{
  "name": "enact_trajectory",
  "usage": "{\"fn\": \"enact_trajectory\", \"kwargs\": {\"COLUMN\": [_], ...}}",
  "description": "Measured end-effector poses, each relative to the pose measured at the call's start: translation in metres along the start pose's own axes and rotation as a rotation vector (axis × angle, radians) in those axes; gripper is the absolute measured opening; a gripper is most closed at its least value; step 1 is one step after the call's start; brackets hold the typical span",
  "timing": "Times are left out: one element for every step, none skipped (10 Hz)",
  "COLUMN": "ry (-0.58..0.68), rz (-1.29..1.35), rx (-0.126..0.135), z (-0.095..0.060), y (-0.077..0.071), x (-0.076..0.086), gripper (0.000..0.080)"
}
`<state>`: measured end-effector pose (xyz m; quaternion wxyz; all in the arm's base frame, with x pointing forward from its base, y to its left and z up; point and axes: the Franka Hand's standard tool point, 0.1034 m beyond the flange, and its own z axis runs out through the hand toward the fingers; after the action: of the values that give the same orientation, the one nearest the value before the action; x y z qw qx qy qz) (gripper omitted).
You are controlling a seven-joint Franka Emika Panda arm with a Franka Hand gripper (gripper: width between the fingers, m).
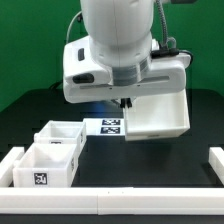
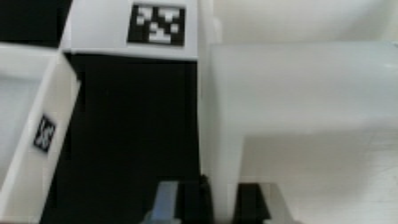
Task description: Assemble drawer
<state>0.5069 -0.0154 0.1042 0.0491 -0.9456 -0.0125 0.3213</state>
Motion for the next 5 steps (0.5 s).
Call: {"fn": "enact_trajectory", "kwargs": {"ry": [0.079,0.182,0.303,0.416,0.427], "rz": [-0.007,-0.021,-0.023,-0.012,-0.010], "rx": [0.023,0.049,0.047,0.031,0.029], "z": [-0.023,-0.052,-0.072,-0.072,-0.064], "y": [-0.009,-0.014,-0.010,-0.007,-0.007], "x": [0.001,-0.002,-0.006,-0.007,-0.010], "gripper": [0.0034,0.0034,0.0034,0.0034,0.0034]}}
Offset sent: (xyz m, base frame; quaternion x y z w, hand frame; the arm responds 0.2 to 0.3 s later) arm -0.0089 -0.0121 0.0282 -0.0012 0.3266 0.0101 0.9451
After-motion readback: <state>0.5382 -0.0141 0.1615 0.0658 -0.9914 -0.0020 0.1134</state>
